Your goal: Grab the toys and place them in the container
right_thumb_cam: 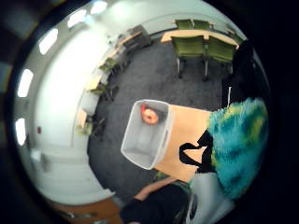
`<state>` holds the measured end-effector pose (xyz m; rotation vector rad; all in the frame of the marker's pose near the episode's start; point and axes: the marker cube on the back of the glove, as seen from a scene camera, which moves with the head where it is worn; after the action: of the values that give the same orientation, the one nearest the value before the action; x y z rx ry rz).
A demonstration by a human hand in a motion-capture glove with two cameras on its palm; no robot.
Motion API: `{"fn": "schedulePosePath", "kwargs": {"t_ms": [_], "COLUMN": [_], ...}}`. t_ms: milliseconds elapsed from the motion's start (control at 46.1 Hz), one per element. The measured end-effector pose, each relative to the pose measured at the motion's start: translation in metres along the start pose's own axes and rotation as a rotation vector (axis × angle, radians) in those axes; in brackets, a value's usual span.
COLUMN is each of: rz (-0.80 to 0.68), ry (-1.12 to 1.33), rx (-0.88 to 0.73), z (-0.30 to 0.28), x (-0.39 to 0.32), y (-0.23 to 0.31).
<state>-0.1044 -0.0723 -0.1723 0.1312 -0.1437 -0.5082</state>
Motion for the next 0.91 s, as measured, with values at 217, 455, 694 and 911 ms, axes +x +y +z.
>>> {"fn": "schedulePosePath", "kwargs": {"t_ms": [217,455,694,911], "rz": [0.095,-0.064,-0.083,-0.109], "ry": [0.069,-0.057,-0.093,0.052], "rx": [-0.040,-0.117,-0.122,-0.204], "z": [0.047,0.107,0.133,0.152], "x": [-0.117,-0.112,-0.128,-0.090], "y": [-0.057,-0.068,-0.070,-0.061]}}
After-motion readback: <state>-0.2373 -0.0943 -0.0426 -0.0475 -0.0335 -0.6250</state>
